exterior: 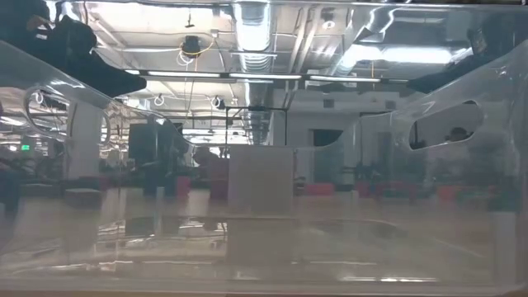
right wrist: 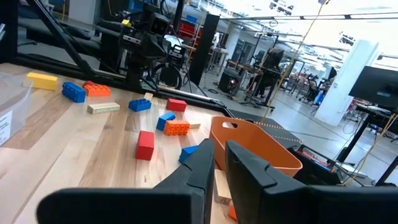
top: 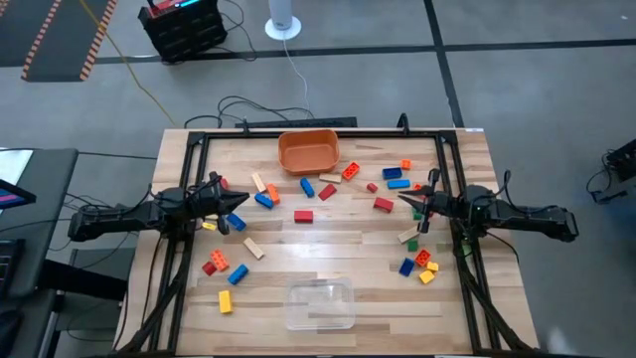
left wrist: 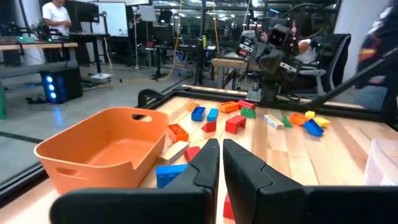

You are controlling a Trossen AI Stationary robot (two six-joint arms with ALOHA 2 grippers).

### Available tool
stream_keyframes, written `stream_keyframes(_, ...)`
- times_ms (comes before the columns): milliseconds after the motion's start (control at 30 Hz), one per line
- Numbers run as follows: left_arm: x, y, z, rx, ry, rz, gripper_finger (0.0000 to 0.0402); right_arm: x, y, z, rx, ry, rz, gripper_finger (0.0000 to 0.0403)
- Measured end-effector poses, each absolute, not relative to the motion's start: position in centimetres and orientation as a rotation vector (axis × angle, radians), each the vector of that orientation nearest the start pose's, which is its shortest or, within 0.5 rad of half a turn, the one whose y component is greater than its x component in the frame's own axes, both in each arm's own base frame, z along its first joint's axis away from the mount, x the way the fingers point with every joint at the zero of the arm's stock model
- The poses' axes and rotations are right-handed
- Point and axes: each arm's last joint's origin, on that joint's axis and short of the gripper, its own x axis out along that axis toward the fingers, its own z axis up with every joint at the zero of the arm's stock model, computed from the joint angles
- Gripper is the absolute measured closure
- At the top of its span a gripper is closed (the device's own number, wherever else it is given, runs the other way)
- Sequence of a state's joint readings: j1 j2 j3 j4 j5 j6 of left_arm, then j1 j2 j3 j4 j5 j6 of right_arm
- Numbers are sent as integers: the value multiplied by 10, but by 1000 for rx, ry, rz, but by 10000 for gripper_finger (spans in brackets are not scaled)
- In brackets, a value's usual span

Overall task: Sort blocks by size
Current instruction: Put the large red wooden block into the transparent bin

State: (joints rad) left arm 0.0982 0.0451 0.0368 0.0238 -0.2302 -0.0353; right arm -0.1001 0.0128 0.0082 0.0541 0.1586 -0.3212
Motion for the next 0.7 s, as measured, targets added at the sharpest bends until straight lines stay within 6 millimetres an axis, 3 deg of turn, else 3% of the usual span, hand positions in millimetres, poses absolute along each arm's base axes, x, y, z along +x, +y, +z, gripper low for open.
stream_keyframes(200, 96, 18, 178, -52, -58, 393, 386, 96, -14, 173, -136, -62, -263, 330)
stream_keyframes(600, 96, 18, 181, -73, -98, 400, 386, 95, -14, 181, -25, -158, -264, 330)
stream_keyframes(700, 95, 19, 187, -101, -150, 416, 386, 96, -18, 182, 11, -83, -296, 330)
